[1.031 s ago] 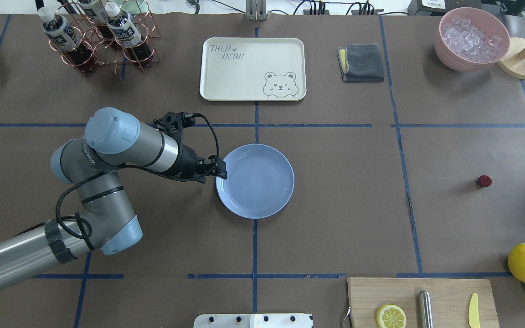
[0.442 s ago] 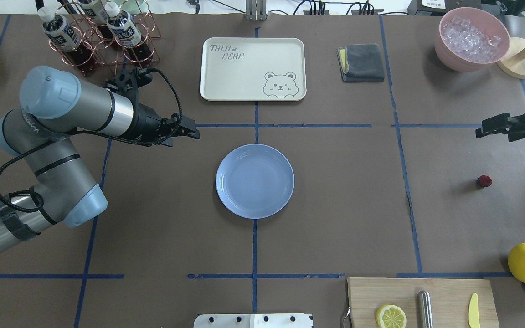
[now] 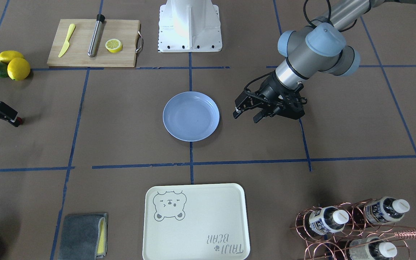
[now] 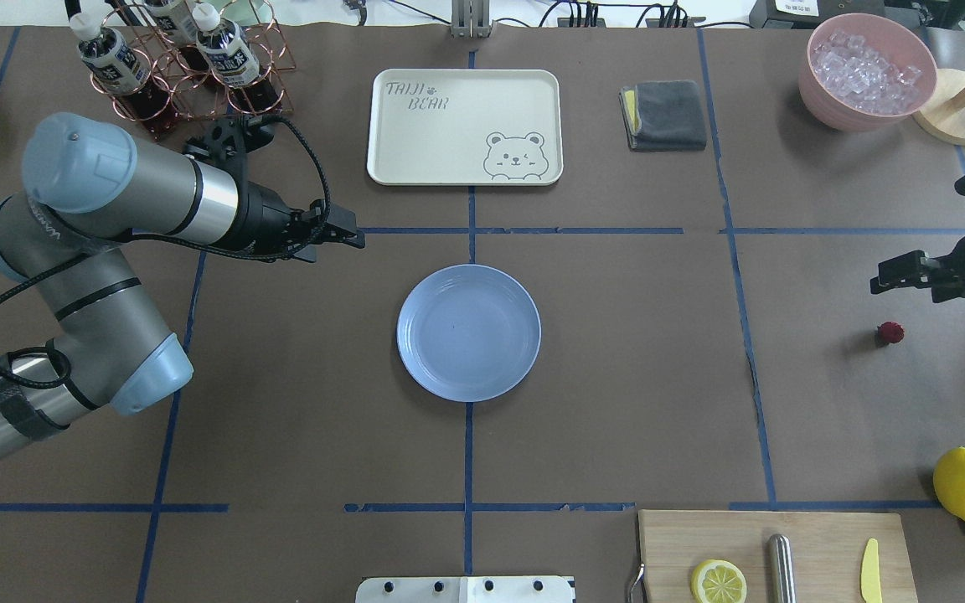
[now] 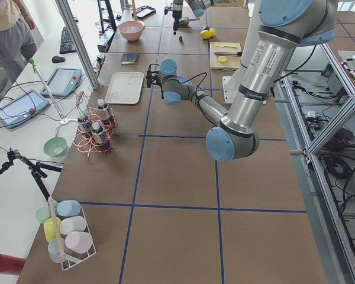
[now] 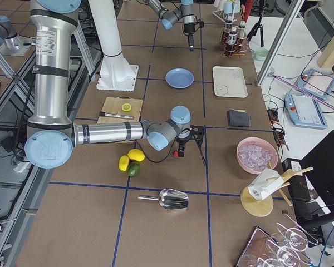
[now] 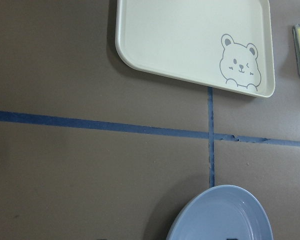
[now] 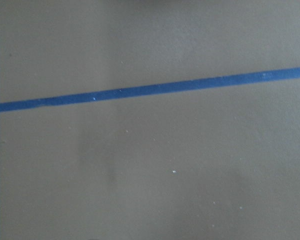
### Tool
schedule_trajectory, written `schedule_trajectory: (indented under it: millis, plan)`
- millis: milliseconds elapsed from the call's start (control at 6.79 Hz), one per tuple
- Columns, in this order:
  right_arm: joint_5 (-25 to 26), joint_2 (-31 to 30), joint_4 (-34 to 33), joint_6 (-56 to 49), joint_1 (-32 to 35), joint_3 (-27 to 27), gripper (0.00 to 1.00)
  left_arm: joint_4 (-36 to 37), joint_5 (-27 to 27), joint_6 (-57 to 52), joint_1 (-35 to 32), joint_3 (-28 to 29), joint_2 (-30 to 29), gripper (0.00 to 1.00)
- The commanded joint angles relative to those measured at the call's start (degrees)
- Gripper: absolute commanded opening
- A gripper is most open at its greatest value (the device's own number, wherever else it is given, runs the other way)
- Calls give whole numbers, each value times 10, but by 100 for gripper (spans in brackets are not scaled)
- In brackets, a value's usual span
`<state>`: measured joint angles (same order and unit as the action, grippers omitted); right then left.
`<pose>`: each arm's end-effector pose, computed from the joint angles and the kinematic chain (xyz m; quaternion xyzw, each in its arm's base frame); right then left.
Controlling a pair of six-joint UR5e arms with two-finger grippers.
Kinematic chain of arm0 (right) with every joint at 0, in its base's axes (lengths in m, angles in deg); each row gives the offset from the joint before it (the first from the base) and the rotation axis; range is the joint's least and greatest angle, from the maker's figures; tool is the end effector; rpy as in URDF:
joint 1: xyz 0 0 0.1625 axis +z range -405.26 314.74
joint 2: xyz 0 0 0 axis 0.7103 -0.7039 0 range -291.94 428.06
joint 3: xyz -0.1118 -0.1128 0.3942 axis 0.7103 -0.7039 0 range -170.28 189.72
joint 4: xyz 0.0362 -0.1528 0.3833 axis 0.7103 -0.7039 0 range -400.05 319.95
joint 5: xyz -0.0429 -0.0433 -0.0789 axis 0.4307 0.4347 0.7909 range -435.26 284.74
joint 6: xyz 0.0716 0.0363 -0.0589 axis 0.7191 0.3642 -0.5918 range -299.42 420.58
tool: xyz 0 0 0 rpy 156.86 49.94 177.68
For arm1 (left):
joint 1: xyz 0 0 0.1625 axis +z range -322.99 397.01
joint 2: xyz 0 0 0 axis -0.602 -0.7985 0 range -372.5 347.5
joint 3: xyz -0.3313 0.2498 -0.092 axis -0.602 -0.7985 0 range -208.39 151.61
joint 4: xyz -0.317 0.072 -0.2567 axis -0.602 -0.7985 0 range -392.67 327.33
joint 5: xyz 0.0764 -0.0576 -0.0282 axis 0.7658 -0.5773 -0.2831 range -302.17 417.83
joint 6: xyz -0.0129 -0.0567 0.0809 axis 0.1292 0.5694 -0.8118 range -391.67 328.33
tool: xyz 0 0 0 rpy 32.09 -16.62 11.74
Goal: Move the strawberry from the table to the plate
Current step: 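Release the plate and lift the left gripper while the right gripper reaches toward the strawberry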
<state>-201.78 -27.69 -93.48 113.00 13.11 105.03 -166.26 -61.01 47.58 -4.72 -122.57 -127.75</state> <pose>-0.1873 -0.4452 0.5941 0.0193 -0.4184 0.0674 0.9055 0.4174 -0.4866 0.2843 0.0753 0.6053 -0.0651 0.7897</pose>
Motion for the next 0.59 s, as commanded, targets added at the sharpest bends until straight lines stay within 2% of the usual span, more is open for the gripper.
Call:
schedule_trajectory:
  millis: [0,442]
  plan:
    - [6,-2,-2,0,-27,-17,95,0,2,0,0,-6,0,84]
    - [18,3,-4,0,-41,-24,88,0,3,1,-1,-9,1,84]
